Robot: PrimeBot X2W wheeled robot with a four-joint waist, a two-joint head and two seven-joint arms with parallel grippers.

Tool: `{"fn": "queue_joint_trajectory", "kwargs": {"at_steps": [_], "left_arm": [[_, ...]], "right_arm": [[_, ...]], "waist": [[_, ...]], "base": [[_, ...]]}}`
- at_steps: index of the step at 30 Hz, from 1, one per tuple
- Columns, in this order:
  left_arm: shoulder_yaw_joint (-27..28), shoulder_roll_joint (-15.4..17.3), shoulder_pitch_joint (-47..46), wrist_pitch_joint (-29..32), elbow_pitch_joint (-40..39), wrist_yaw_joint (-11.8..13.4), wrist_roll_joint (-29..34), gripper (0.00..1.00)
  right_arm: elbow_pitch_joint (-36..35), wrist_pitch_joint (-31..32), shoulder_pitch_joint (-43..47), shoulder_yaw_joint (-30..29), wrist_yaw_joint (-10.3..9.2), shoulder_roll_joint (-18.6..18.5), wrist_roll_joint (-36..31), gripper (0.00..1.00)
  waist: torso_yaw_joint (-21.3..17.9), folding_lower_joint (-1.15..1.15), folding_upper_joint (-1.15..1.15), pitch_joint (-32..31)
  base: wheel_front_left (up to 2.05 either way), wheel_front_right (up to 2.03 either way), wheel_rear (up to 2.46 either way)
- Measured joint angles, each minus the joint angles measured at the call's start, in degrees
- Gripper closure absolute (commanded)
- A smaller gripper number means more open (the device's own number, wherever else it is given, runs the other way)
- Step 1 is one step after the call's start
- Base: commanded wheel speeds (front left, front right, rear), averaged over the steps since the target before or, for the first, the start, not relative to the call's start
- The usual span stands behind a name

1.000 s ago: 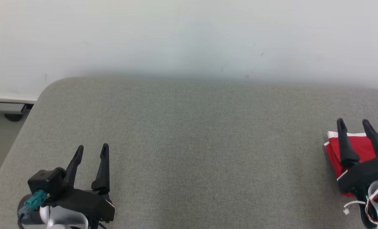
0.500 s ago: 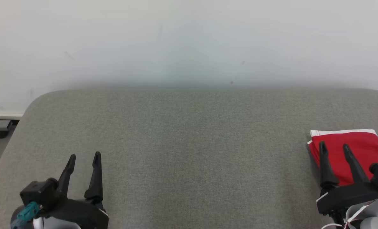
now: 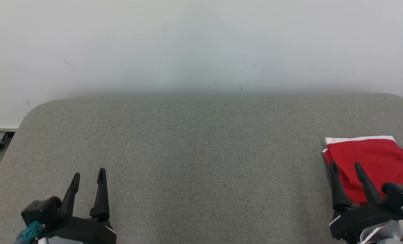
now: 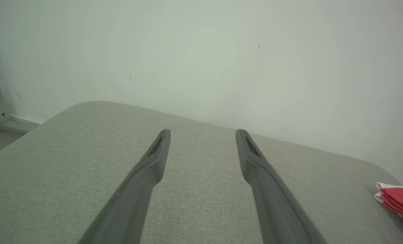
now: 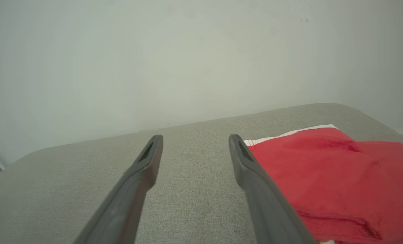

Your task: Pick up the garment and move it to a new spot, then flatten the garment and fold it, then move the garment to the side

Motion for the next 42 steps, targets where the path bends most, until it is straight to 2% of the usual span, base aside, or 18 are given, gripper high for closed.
{"fn": "queue_joint_trajectory", "kwargs": {"at_steps": [12,20,27,42], "left_arm": [[-0.85,1.38,0.80,-0.79,2.24,0.48,3.23,0.00],[-1.07,0.87,0.81,-1.45,2.92,0.48,4.08,0.00],[-0.25,-0.34,0.97,-1.43,2.47,0.45,1.74,0.00],[0.29,-0.35,1.88,-1.09,2.82,0.44,1.12,0.00]], "right_arm": [[1.86,-0.86,-0.01,0.83,0.76,-0.07,-0.78,0.00],[2.50,-0.94,0.00,1.03,0.90,-0.02,-0.78,0.00],[2.91,-1.18,0.00,1.03,0.96,-0.04,-0.78,0.00],[3.53,-1.49,-0.07,0.98,0.99,-0.05,-0.78,0.00]], "waist": [[-0.43,0.00,0.00,-0.31],[-0.33,0.00,0.00,-0.26],[-0.19,0.00,0.00,0.04],[-0.12,0.00,0.00,0.50]], "base": [[0.00,0.00,0.00],[0.00,0.00,0.00],[0.00,0.00,0.00],[0.00,0.00,0.00]]}}
